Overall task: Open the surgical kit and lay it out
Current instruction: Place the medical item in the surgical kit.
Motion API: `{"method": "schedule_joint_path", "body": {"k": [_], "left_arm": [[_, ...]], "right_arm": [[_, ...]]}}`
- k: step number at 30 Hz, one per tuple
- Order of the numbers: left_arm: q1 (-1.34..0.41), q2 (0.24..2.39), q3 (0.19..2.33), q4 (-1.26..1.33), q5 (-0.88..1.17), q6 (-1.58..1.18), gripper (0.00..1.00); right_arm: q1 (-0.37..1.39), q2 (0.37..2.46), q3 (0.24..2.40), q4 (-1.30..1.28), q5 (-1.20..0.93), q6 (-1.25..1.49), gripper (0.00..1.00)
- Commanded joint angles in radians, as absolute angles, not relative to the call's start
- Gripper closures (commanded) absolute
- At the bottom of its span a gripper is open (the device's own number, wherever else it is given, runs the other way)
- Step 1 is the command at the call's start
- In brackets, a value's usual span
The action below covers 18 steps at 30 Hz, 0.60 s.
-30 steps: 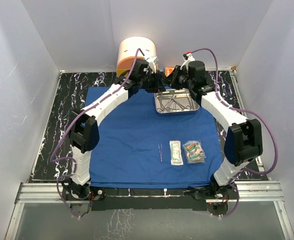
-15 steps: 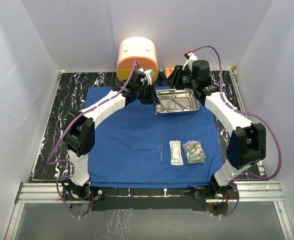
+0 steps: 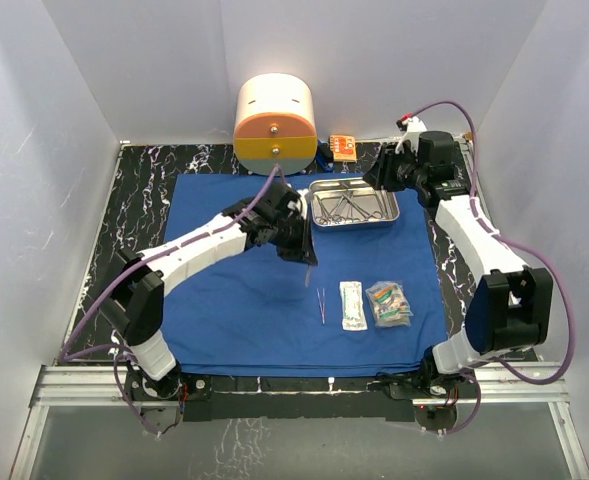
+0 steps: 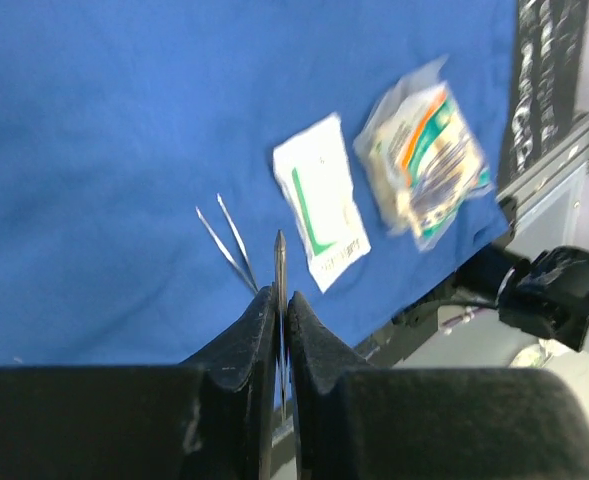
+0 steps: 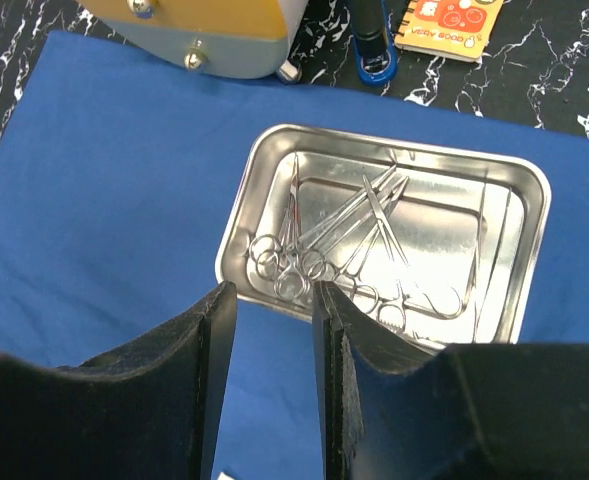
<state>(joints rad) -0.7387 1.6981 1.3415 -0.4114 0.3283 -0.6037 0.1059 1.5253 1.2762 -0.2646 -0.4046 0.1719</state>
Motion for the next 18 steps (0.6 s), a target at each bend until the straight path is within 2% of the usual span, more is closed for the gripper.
{"method": "schedule_joint_path", "body": {"k": [1,9,18], "left_arm": [[-0.824,1.668,1.237,-0.499,0.307,-0.731,1.0],[-0.89,1.72,1.099,-0.425,0.291,-0.866,1.0],[-0.915,1.831,1.179,-0.427,0.269,-0.893,1.0]], "right_arm": [[0.081,1.424,1.244,-0.215,-0.393,0.12,0.65],[0.076,1.397,1.232,-0.241,-0.413,0.125,0.66],[0.075,1.373,1.204,-0.233,-0.411,0.12,0.67]]}}
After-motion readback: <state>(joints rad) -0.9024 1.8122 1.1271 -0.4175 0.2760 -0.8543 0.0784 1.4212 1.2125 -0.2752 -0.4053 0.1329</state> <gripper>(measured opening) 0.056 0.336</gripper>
